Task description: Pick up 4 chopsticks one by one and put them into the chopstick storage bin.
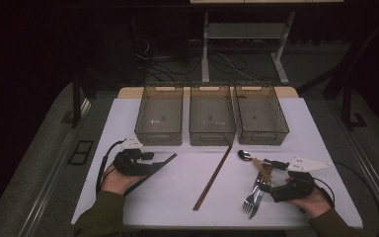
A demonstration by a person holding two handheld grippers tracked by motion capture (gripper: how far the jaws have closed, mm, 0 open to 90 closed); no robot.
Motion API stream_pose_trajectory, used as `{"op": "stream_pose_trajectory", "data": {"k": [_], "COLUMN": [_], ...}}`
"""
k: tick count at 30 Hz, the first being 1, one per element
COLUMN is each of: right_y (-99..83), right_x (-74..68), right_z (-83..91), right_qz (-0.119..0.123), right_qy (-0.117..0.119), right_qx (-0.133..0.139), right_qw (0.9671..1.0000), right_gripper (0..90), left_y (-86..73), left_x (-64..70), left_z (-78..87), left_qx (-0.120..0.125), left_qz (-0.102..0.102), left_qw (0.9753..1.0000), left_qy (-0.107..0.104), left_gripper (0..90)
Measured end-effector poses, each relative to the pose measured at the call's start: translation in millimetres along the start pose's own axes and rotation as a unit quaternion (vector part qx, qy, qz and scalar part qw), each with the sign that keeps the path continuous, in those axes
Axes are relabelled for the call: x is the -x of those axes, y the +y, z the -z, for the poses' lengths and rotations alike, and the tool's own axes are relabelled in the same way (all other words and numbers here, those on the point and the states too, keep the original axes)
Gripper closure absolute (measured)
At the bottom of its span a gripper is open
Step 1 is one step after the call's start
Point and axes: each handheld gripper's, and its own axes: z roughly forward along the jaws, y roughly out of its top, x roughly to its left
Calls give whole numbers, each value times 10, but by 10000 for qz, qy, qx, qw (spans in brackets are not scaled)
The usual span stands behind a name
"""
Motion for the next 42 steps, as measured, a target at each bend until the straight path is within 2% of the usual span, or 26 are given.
{"op": "stream_pose_trajectory", "data": {"k": [8,15,20,22,24,26,30,31,32,36,42], "right_y": [-7,2,4,8,10,9,5,5,4,6,8], "right_x": [10,11,-3,-4,-4,-5,-7,-7,-11,-11,-15], "right_z": [-8,0,3,4,2,4,15,15,25,22,19], "right_qz": [18,24,49,56,55,60,52,52,57,73,78], "right_qy": [-26,-40,-49,-71,-81,-78,-89,-89,-90,-86,-87], "right_qx": [-60,-35,-53,-46,-50,-53,-52,-52,-49,-38,-35], "right_qw": [10000,10000,10000,9999,9999,9999,9999,9999,9999,9999,9999], "right_gripper": [36,36,36,36,36,36,36,36,36,36,36], "left_y": [-189,-338,-461,-504,-532,-532,-504,-496,-493,-495,-494], "left_x": [-21,-45,-79,-93,-106,-98,-79,-79,-77,-69,-75], "left_z": [160,253,330,341,338,327,310,309,304,288,269], "left_qx": [136,168,180,155,65,34,-105,-123,-131,-242,-389], "left_qz": [55,50,74,117,90,81,5,-1,-4,-30,-99], "left_qw": [9999,9997,9996,9996,9999,9999,9999,9999,9999,9997,9991], "left_qy": [83,171,190,200,90,57,119,117,104,90,96], "left_gripper": [339,347,426,491,546,604,710,710,762,816,825]}}
